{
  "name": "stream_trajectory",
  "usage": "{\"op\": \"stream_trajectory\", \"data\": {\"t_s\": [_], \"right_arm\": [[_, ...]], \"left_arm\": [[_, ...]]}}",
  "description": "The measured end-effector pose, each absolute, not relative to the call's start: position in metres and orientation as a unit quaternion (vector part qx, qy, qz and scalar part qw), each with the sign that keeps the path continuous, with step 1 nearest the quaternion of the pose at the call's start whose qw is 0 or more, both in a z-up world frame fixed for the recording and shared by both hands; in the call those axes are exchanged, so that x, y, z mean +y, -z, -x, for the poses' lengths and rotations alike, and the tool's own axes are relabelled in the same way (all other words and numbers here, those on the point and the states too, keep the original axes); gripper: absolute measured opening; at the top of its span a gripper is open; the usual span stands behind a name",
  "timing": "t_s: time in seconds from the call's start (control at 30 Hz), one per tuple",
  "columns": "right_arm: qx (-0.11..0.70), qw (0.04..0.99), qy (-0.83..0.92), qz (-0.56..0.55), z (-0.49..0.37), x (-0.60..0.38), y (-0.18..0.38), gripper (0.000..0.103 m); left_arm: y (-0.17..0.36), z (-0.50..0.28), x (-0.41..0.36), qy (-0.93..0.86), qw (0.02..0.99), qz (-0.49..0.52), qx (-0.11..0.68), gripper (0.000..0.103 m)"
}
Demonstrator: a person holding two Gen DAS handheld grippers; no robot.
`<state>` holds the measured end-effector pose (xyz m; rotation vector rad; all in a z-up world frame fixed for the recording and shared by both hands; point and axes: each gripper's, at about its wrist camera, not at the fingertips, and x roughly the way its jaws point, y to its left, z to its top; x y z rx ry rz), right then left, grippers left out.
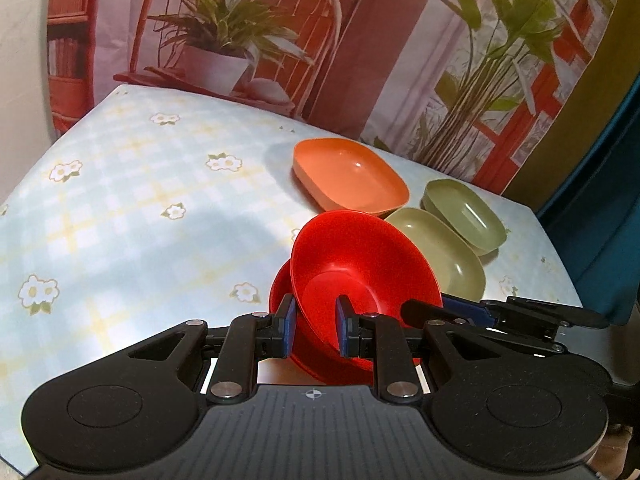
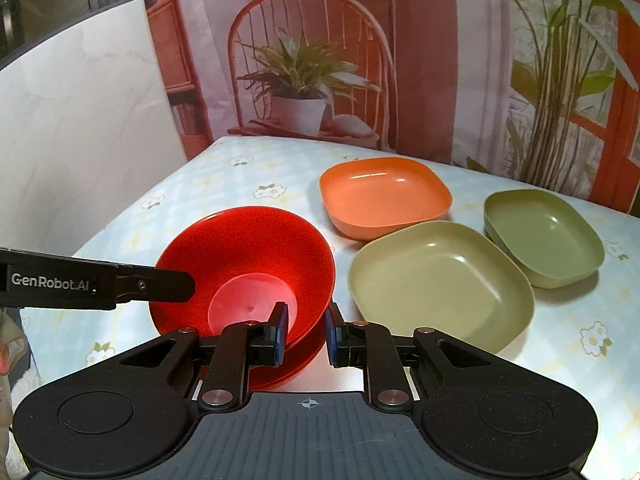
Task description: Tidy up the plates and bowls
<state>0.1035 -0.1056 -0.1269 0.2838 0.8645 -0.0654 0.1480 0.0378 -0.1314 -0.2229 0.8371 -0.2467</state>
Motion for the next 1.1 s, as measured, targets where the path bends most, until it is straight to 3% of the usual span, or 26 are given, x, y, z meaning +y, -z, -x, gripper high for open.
{"op": "stream_trajectory", "data": {"t_s": [0.67, 1.1], "right_arm": [[0.407, 0.904, 0.035, -0.127, -0.096, -0.105, 0.127, 0.027], [0.4, 0.902, 0.065, -0.147, -0.082, -0.126, 0.127, 0.027]], "left_arm": [[0.134, -0.149, 0.038, 0.089, 0.904, 0.11, 0.403, 0.023], [0.13, -0.147, 0.033, 0.091, 0.906, 0.104, 0.401, 0.023]]}}
